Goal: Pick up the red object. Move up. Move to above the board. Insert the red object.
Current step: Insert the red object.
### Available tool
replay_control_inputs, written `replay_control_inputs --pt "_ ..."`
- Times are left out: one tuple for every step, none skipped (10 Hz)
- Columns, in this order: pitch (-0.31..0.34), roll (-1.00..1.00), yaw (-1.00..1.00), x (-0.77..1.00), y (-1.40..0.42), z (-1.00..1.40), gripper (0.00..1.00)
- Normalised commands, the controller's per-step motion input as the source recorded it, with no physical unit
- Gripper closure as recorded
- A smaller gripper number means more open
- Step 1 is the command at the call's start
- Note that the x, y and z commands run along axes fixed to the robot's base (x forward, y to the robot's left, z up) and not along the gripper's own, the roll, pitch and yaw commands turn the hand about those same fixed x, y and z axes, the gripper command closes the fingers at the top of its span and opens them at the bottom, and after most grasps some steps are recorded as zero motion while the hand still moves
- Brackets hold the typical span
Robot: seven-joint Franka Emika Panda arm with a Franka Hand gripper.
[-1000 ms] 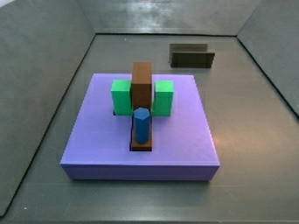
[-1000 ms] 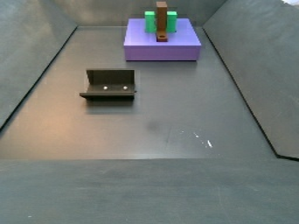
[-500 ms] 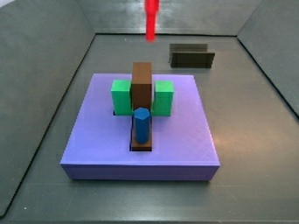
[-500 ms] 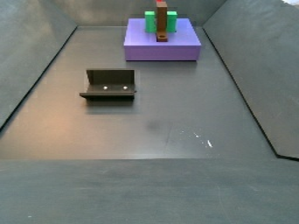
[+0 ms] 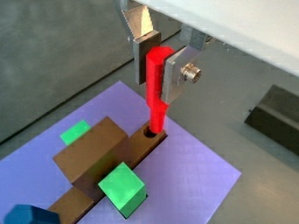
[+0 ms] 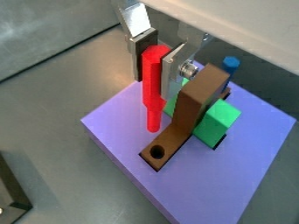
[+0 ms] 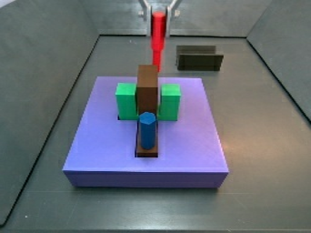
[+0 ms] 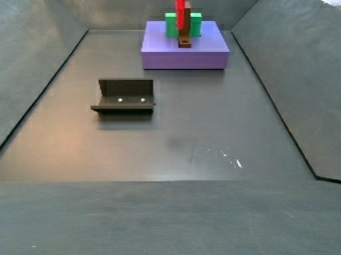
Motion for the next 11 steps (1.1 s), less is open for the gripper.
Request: replay_control_inputs --pt "0.0 0.07 0.08 0.0 0.0 -0.18 1.0" --pt "0.0 0.0 0.0 0.0 0.0 -0.03 1.0" --pt "0.0 0.12 0.0 0.0 0.13 -0.21 1.0" --pt "-0.003 0.01 0.01 0.0 0.07 -0.18 1.0" --pt "-0.034 0.0 0.0 -0.02 0.05 -0.19 1.0" --pt "-0.039 0.0 0.01 -0.01 0.0 -0.17 1.0" --pt "-0.054 -0.02 0.0 0.0 0.0 -0.18 1.0" --pt "-0.06 0.0 0.0 0.0 0.0 -0.23 1.0" --pt "-0.037 0.0 0.0 -0.01 0.0 -0.17 1.0" --pt "-0.021 0.0 0.0 -0.07 0.03 -0.12 1.0" --pt "-0.01 0.0 0.0 -0.21 0.13 -0.09 1.0"
